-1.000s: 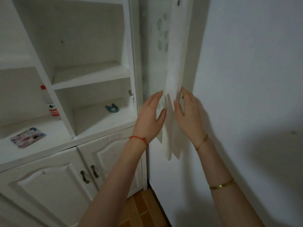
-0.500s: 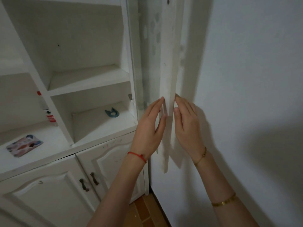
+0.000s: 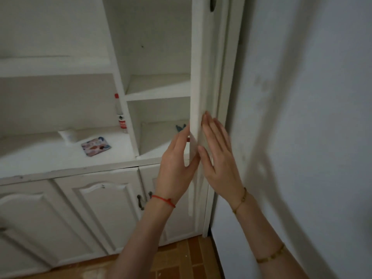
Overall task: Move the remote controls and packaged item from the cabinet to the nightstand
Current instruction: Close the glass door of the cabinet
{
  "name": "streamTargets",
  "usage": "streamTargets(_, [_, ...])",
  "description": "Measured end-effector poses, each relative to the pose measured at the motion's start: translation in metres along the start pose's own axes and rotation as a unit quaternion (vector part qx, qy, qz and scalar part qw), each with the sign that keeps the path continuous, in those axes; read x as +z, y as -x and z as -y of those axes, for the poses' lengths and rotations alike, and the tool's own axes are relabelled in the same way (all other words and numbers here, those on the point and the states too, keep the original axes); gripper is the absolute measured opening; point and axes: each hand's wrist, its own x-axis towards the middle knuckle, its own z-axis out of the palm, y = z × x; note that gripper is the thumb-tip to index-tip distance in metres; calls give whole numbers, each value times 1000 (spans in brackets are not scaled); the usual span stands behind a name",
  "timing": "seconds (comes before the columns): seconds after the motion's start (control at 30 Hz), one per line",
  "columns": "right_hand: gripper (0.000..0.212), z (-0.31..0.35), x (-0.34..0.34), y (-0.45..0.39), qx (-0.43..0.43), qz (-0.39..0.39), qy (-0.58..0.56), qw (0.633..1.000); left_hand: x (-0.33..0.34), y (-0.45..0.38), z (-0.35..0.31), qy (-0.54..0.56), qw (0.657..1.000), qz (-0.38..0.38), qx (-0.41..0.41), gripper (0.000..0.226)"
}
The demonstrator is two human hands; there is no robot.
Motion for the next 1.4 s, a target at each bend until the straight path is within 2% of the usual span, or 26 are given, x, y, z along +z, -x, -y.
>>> streamTargets(0.2, [62,9,49,-29,-17,71,-37,997,-28,-12,45,-49,996,-47,-51,55])
streamTargets(0.33, [62,15,86,-54,-48,79,-5,996,-47,-26,79,-72,990,-96,-69,61])
streamTargets(0.53, [65,15,148,-98,-60,95,39,993,-66,-59,141,-74,988,-101,-94,69])
streamTargets(0.83, [74,3,216,-147,-57,77,158,983,-82,-110,220,-136,985,-86,-57,67])
streamTargets(1.4, [79,-11,271,-186,-12,47,213,976,-79,-151,288,-193,975,-104,40,62])
